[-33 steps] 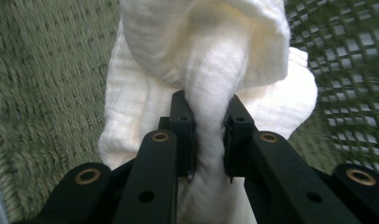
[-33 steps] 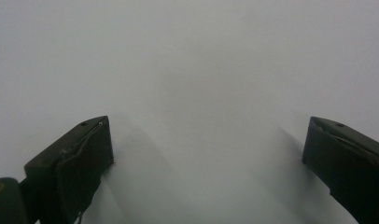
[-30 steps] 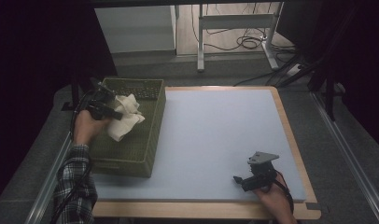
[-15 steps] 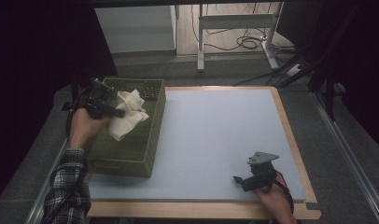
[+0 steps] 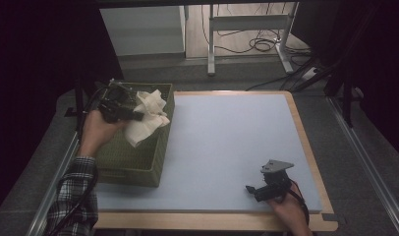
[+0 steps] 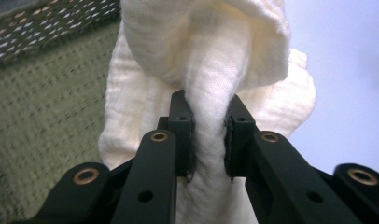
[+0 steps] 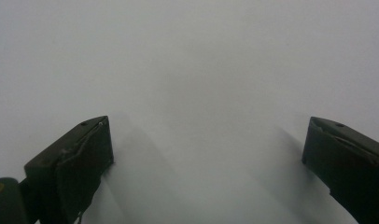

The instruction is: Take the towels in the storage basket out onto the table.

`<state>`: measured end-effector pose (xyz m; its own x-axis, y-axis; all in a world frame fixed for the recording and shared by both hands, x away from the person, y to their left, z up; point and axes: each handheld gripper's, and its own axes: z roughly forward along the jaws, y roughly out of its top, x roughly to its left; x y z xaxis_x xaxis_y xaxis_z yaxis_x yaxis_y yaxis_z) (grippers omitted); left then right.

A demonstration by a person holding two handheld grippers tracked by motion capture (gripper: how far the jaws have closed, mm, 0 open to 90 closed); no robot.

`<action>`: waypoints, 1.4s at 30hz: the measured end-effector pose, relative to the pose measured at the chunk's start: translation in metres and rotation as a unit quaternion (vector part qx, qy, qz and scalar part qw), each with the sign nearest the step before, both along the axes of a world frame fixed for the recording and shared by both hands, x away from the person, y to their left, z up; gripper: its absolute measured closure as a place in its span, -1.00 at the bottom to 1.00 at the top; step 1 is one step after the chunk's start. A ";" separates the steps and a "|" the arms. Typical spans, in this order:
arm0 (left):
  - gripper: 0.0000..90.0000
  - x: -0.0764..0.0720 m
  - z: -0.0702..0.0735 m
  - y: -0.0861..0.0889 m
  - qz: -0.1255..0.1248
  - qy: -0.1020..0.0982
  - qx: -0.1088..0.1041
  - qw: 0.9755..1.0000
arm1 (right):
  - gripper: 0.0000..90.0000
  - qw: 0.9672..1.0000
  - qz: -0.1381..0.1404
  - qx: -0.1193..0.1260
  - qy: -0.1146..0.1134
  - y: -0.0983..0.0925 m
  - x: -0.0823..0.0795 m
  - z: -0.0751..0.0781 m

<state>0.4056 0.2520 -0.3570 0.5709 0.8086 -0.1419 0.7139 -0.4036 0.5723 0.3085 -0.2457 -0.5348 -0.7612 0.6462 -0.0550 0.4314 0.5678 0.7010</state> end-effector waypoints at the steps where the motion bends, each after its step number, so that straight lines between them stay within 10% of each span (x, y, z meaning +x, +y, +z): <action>1: 0.72 0.000 0.001 -0.004 -0.005 -0.001 -0.002 1.000 | -0.96 1.000 0.000 0.000 0.000 0.000 0.000 0.000; 17: 0.71 0.004 0.004 -0.066 -0.064 -0.006 0.010 0.998 | -0.96 1.000 0.000 0.000 0.000 0.000 0.000 0.000; 42: 0.67 0.000 -0.045 -0.169 -0.132 0.001 0.016 0.991 | -0.96 1.000 0.000 0.000 0.001 0.000 0.000 0.000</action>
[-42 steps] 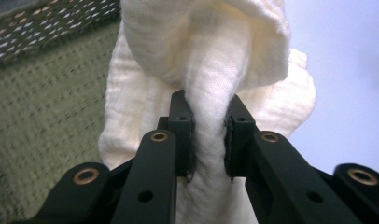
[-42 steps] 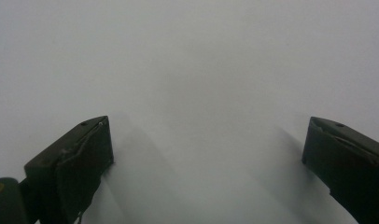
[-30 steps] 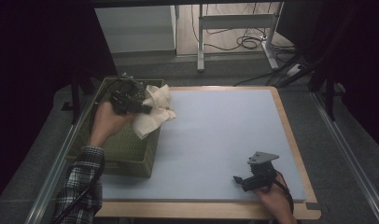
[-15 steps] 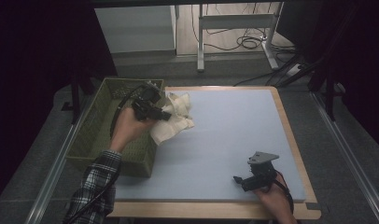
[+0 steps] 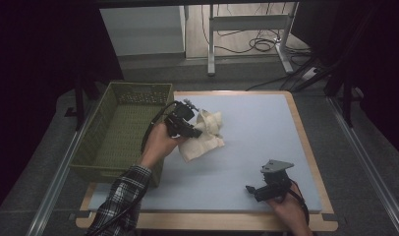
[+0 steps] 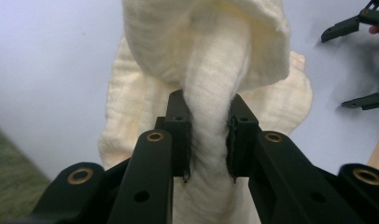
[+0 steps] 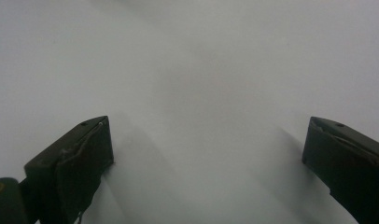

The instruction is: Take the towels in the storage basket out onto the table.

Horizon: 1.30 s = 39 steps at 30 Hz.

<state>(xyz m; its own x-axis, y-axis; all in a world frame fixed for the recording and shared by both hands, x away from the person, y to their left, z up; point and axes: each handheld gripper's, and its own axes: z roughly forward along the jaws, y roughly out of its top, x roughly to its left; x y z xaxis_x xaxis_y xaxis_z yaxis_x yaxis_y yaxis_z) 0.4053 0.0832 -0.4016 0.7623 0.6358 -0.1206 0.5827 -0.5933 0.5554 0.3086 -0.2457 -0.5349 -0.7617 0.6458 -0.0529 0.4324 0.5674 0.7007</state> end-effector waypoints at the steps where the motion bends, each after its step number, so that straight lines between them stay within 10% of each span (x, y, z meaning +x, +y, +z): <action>1: 0.67 0.000 -0.003 -0.004 -0.001 0.000 0.000 1.000 | -0.96 1.000 -0.001 0.001 0.000 0.000 0.000 0.000; 21: 0.63 0.011 -0.071 -0.057 -0.004 -0.001 0.016 1.000 | -0.96 1.000 0.000 0.000 0.000 0.000 0.000 0.000; 29: 0.34 0.016 -0.097 -0.062 0.013 -0.006 0.025 1.000 | -0.96 1.000 0.000 -0.001 0.001 0.000 0.000 0.000; 39: -0.30 0.007 -0.073 -0.053 0.016 -0.024 0.007 1.000 | -0.96 1.000 0.000 0.000 0.001 0.000 0.000 0.000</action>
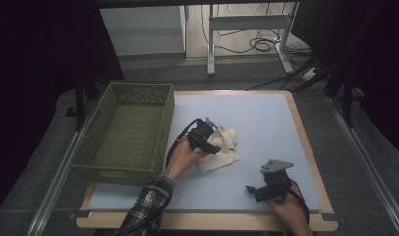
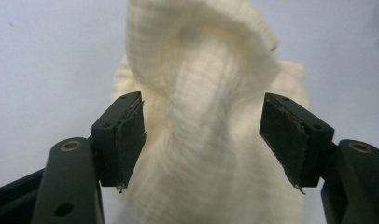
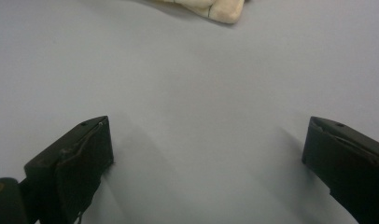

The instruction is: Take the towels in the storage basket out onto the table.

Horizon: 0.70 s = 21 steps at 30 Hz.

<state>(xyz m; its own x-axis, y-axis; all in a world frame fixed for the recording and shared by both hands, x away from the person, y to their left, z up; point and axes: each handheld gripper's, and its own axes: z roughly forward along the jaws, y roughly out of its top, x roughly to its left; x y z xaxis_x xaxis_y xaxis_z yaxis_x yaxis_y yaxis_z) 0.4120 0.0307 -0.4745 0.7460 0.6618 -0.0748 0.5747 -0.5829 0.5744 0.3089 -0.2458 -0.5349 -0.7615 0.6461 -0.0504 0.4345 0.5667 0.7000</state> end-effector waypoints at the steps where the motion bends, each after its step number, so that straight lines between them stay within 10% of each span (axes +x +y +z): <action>1: -0.29 -0.003 0.004 0.001 -0.004 -0.002 0.000 1.000 | -0.96 1.000 0.000 0.000 0.000 0.000 0.000 0.000; 10: 0.27 -0.029 0.024 -0.004 -0.059 -0.007 -0.011 0.998 | -0.96 1.000 -0.001 0.000 0.001 0.000 0.000 0.000; 21: 0.52 -0.021 -0.011 -0.041 -0.093 0.026 -0.013 0.995 | -0.96 1.000 0.000 -0.001 0.001 0.000 0.000 0.000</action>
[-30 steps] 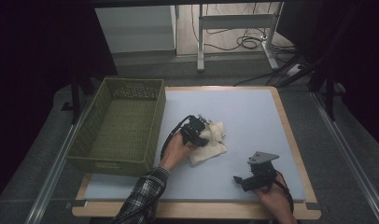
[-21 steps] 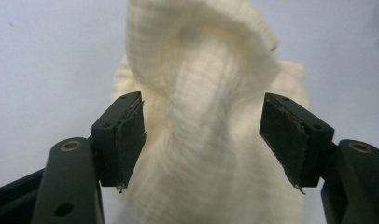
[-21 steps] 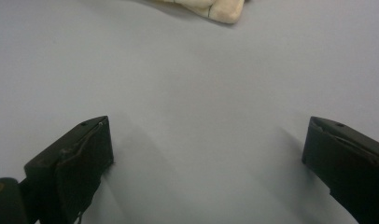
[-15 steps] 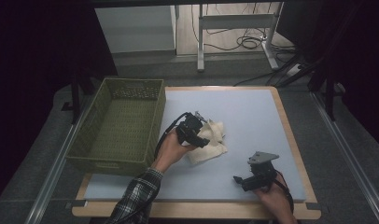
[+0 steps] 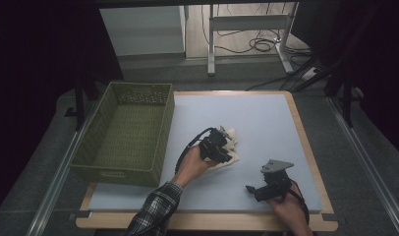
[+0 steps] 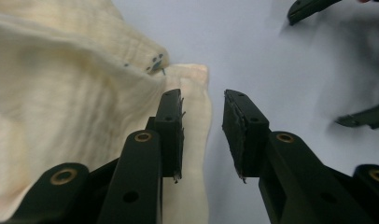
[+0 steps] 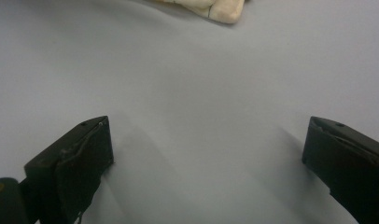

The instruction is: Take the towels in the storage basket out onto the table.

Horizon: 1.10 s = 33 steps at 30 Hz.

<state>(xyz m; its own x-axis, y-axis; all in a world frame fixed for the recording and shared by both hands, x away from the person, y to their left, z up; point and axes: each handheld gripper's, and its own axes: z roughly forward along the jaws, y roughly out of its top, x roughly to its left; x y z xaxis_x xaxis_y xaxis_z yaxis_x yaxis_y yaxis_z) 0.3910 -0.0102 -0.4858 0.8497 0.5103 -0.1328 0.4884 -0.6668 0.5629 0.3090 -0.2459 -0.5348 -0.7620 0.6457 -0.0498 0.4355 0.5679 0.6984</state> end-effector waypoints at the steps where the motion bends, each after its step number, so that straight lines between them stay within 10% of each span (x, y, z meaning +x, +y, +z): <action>1: 0.50 0.001 -0.004 -0.003 0.001 0.000 0.002 1.000 | -0.96 1.000 0.000 0.000 0.000 0.000 0.000 0.000; 8: 0.53 0.005 -0.024 -0.013 0.003 -0.012 0.031 0.999 | -0.96 1.000 0.000 0.000 0.000 0.000 0.000 0.000; 11: 0.86 0.006 -0.022 -0.009 0.011 -0.001 0.016 1.000 | -0.96 1.000 0.000 0.000 0.000 0.000 0.000 0.000; 18: 0.94 0.003 -0.004 0.003 0.019 -0.011 -0.017 1.000 | -0.91 1.000 -0.002 0.004 0.002 -0.001 0.000 0.000; 26: 0.93 -0.002 0.001 0.014 0.018 -0.001 -0.037 0.999 | -0.24 0.999 -0.040 0.016 -0.003 -0.007 0.000 0.006; 33: 0.87 -0.002 -0.009 0.023 0.022 0.021 -0.042 0.999 | 0.26 0.997 -0.014 0.061 0.042 -0.005 0.019 0.015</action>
